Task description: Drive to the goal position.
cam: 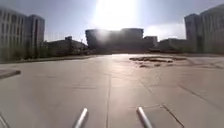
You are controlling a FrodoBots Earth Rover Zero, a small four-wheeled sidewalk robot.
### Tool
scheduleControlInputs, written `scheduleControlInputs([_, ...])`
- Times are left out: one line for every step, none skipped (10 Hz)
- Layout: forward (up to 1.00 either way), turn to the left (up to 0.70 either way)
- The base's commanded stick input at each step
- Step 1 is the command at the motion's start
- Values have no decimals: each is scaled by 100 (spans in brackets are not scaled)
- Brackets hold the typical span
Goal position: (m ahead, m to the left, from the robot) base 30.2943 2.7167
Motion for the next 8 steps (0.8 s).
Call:
scheduleControlInputs([100,-18])
scheduleControlInputs([100,-5])
scheduleControlInputs([100,-2])
scheduleControlInputs([100,-2])
scheduleControlInputs([100,-2])
scheduleControlInputs([100,-2])
scheduleControlInputs([100,-2])
scheduleControlInputs([100,-2])
